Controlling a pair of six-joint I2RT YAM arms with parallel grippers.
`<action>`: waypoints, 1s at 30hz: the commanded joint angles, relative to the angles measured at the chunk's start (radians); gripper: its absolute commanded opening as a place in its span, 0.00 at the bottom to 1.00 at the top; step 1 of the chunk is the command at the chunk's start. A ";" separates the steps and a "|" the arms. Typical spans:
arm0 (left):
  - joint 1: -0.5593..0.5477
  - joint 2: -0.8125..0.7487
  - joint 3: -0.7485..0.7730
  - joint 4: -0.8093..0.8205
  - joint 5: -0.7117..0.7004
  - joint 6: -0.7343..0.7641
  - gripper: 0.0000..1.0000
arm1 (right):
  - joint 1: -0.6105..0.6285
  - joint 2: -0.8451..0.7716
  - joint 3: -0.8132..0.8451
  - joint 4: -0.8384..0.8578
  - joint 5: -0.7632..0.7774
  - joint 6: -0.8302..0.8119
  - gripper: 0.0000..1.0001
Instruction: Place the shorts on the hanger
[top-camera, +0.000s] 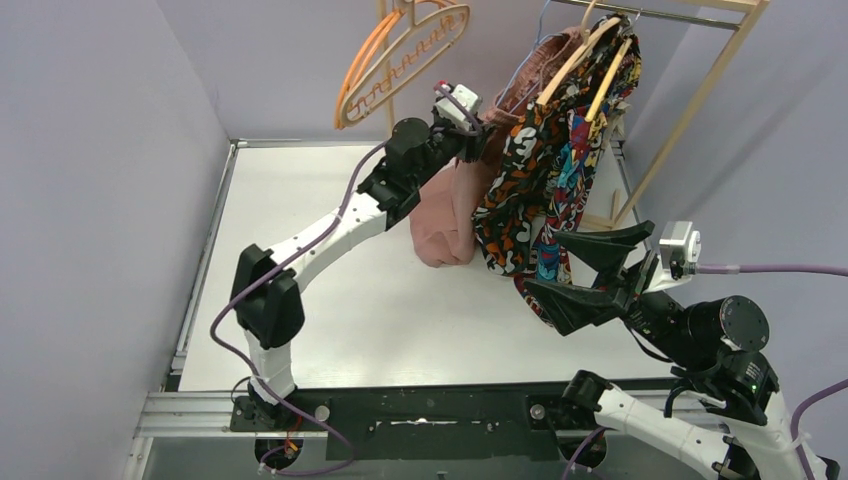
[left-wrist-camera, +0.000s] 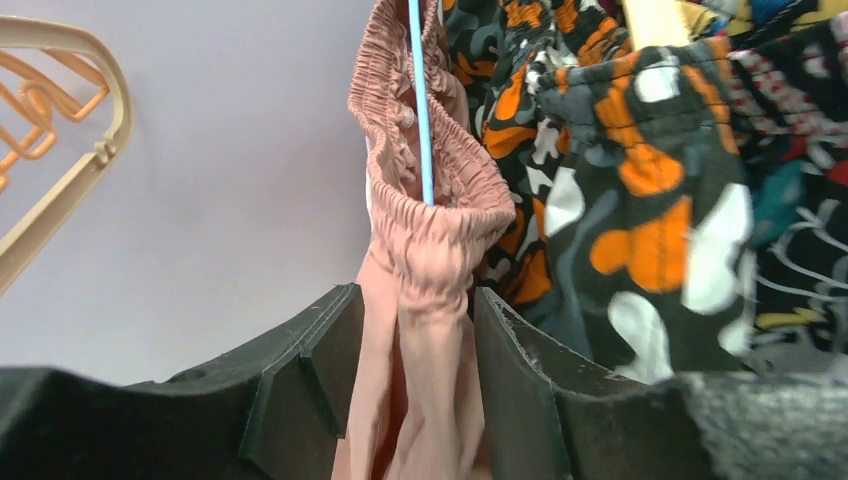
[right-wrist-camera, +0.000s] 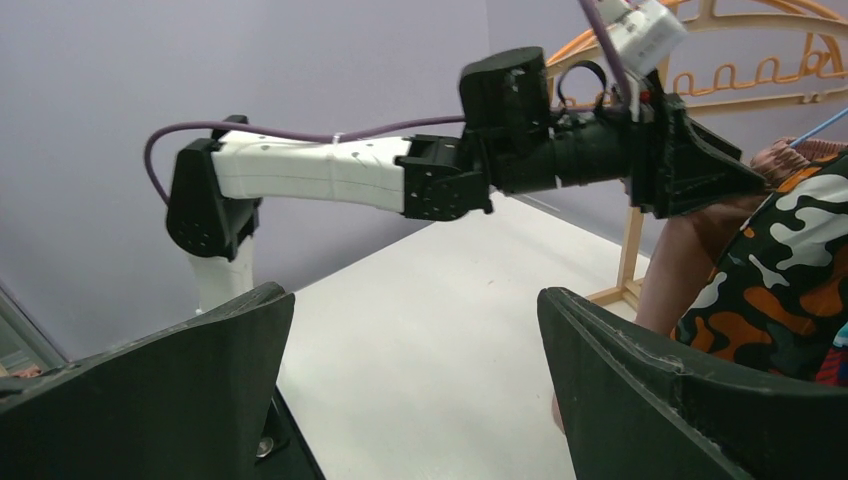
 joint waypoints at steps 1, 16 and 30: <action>-0.007 -0.222 -0.129 0.114 0.008 -0.076 0.48 | -0.007 -0.013 -0.014 0.025 0.041 0.011 0.98; -0.007 -0.792 -0.588 -0.120 -0.151 -0.231 0.76 | -0.008 0.024 -0.069 -0.074 0.184 0.078 0.98; -0.004 -1.021 -0.595 -0.527 -0.240 -0.324 0.80 | -0.008 0.191 0.019 -0.283 0.538 0.332 0.97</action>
